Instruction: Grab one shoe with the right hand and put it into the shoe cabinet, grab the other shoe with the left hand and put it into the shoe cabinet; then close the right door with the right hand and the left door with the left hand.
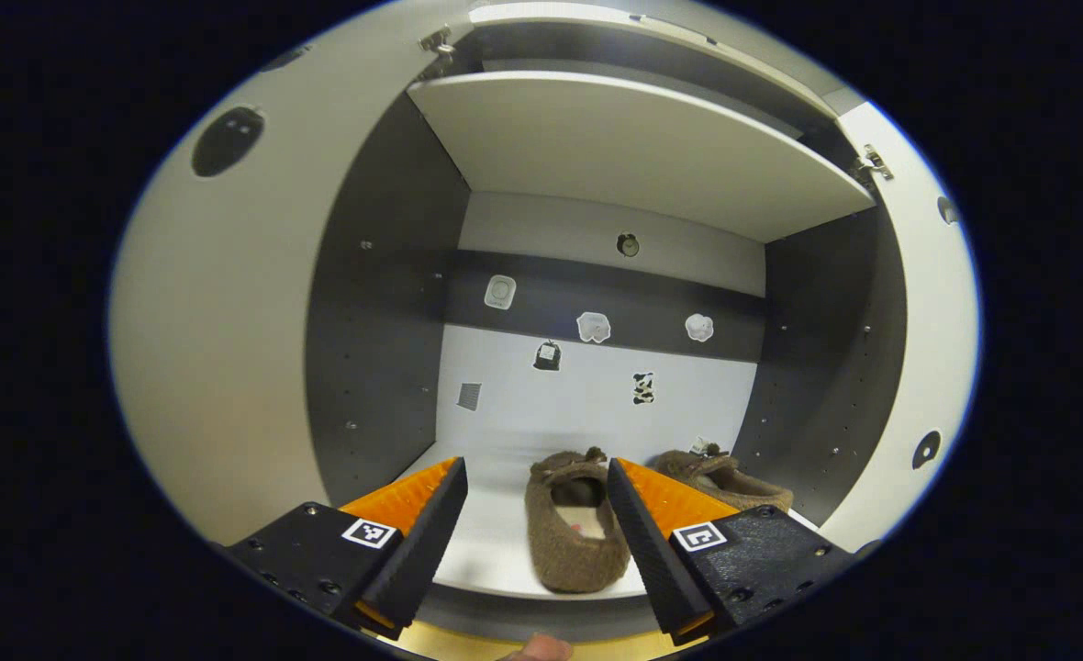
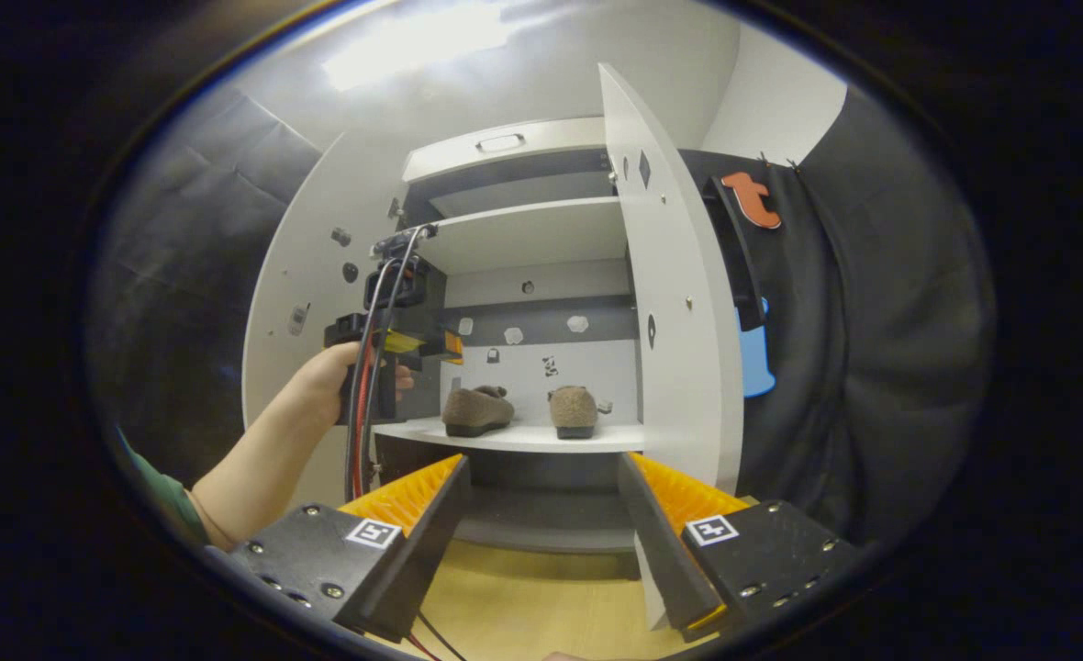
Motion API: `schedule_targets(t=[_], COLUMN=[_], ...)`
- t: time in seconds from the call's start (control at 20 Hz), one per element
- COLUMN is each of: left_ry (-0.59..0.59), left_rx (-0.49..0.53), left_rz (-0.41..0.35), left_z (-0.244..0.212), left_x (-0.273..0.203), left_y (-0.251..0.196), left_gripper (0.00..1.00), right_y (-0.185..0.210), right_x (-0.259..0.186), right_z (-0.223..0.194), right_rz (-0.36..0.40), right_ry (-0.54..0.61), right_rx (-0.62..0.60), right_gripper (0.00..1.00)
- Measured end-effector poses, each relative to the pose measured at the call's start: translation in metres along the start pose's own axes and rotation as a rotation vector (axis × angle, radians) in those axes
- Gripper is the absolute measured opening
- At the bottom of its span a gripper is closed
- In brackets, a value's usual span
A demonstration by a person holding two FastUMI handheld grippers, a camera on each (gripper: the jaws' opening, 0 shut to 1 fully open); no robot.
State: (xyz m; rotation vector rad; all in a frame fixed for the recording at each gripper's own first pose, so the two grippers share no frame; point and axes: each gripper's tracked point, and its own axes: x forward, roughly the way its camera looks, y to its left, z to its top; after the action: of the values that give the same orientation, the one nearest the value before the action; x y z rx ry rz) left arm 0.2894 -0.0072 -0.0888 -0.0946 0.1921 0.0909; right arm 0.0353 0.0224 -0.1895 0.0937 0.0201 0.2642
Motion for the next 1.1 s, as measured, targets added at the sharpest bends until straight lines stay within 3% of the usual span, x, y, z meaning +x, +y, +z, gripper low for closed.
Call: schedule_targets(t=[0.1, 0.15, 0.25, 0.55, 0.85, 0.9, 1.1], left_ry=[-0.005, -0.006, -0.019, -0.073, -0.054, -0.065, -0.114], left_rx=[0.024, 0.046, 0.086, 0.085, 0.091, 0.083, 0.022], left_rz=[-0.042, -0.06, -0.073, -0.129, -0.159, -0.161, -0.145], left_z=[-0.004, -0.008, -0.015, -0.041, -0.056, -0.057, -0.057], left_x=[-0.026, -0.039, -0.069, -0.154, -0.2, -0.206, -0.228], left_y=[-0.004, -0.005, -0.003, -0.002, 0.007, 0.01, 0.025], left_gripper=[0.95, 0.9, 0.95, 0.95, 0.9, 0.95, 0.95], right_y=[0.003, 0.005, 0.004, -0.015, -0.098, -0.117, -0.213], right_x=[-0.009, -0.014, -0.024, -0.063, -0.083, -0.084, -0.079], right_z=[-0.004, -0.004, -0.005, 0.002, 0.025, 0.031, 0.052], right_rz=[-0.009, -0.015, -0.034, -0.083, -0.182, -0.199, -0.325], right_ry=[0.003, 0.003, 0.004, 0.002, 0.036, 0.043, 0.064], right_rx=[0.003, 0.0, -0.011, 0.016, -0.012, -0.019, -0.051], right_gripper=[0.97, 0.97, 0.97, 0.96, 0.96, 0.96, 0.97])
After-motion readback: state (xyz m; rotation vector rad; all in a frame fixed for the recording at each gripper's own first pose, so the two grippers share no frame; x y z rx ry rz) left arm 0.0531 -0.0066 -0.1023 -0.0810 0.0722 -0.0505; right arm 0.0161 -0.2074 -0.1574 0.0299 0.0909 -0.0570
